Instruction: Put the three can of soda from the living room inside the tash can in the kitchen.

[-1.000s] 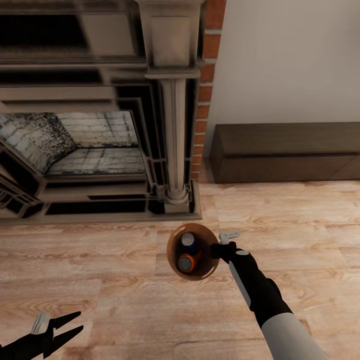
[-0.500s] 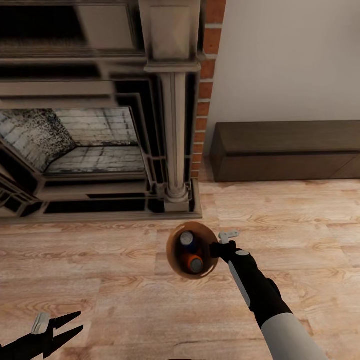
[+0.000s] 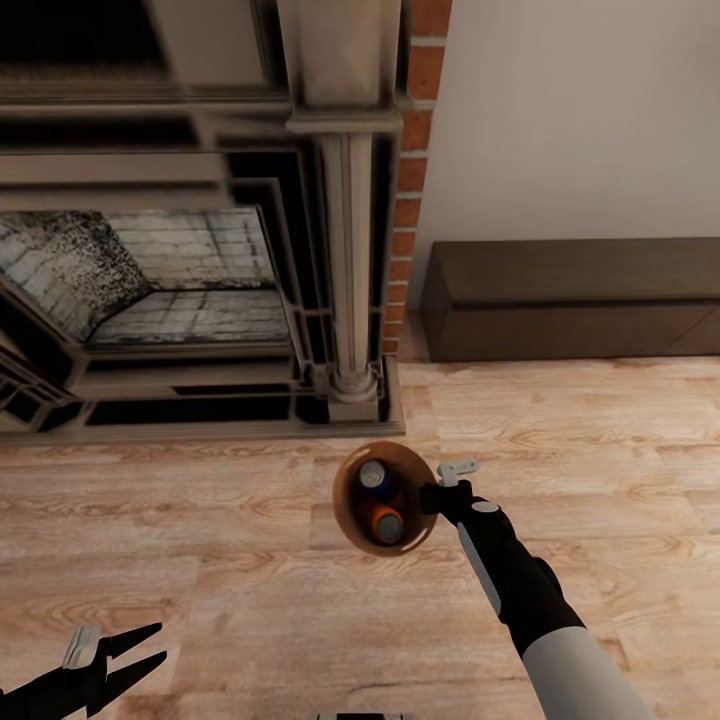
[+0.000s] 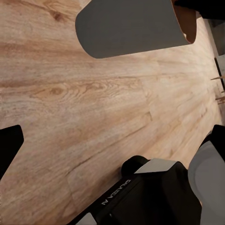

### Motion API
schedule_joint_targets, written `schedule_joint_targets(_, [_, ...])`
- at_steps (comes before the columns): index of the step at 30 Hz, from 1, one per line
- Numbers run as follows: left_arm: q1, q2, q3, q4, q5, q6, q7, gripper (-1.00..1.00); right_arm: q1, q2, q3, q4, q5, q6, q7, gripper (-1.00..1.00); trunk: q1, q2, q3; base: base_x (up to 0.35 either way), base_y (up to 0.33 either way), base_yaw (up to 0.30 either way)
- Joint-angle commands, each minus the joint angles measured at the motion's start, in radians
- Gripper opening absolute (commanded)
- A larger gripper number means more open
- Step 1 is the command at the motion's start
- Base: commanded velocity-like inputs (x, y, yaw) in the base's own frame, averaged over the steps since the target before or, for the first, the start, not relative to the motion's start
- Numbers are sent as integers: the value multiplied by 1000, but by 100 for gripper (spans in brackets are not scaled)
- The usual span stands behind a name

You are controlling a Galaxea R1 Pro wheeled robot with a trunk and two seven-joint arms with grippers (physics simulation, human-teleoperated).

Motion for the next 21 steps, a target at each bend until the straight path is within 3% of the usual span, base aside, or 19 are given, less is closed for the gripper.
schedule_joint_targets(1, [0,0,0,0,0,0,0,100,0,0,0,-1,-9,0,4,-100,4,-7,-3,0,0,0])
schedule_joint_targets(15, [0,0,-1,0,0,0,0,100,0,0,1,-1,-9,-1,5,-100,58,-105,-47,0,0,0])
schedule_joint_targets(21, [0,0,-1,0,0,0,0,100,1,0,1,-1,-9,-2,5,-100,58,-105,-47,0,0,0])
